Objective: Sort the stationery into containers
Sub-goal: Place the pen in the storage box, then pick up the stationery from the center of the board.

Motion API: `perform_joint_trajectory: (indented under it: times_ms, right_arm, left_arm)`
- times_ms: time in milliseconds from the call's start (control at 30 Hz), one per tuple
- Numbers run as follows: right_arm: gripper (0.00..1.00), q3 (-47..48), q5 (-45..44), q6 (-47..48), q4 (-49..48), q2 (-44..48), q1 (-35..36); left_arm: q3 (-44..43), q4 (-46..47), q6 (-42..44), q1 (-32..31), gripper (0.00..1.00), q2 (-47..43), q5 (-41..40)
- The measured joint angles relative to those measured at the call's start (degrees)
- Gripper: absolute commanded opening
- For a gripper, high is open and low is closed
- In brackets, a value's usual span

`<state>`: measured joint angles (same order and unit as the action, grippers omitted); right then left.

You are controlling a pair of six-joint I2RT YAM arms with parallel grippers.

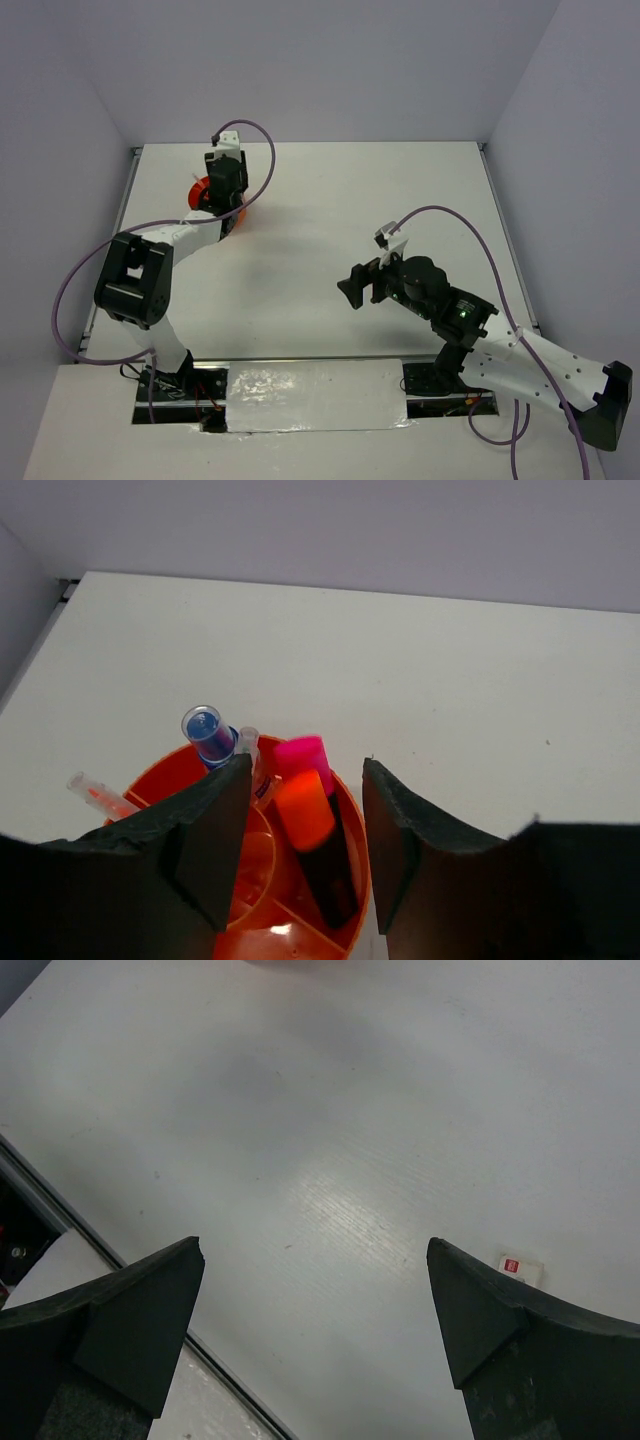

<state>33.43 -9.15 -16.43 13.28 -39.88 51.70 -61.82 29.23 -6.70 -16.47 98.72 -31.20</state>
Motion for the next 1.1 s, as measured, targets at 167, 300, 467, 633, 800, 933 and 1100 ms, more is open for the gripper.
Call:
perform_joint_trajectory:
  times_ms: [167,300,467,633,800,933,1100]
  right_arm:
    - [1.00,0.0,0.1,0.0,0.0,0.0,0.0]
    - [1.00,0.0,-0.8,-0.3,-0.1,-0.7,-0.4]
    - [1.00,0.5,-1.0,-2.3,0.3,-6.6,-6.1]
    - [1.00,2.3,-0.3,-3.5,3.3,-17.2,-14.4]
    - [1.00,5.8,1.0,-3.2,6.9,-27.6,-20.7]
    - [0.95,6.5,1.1,-3.0,8.1,-34.7,-23.0]
    - [0.82,6.5,2.2,-3.2,8.9,-37.6,-23.4]
  left_arm:
    - [0.4,0.0,-1.4,0.0,0.81,0.2,0.0]
    - [0.3,-1.0,-3.2,0.0,0.91,-0.3,-0.1]
    - [-7.1,-14.5,-9.3,-0.5,0.99,-4.4,0.2]
    - [-21.3,-31.9,-18.9,-0.9,0.99,-12.6,6.9]
    - [-16.6,-41.4,-24.8,-2.6,0.99,-29.2,17.2]
    - [-11.2,-47.9,-25.0,-6.1,0.99,-36.0,21.2]
    - [-1.7,-54.9,-24.9,-6.8,0.99,-40.0,23.7]
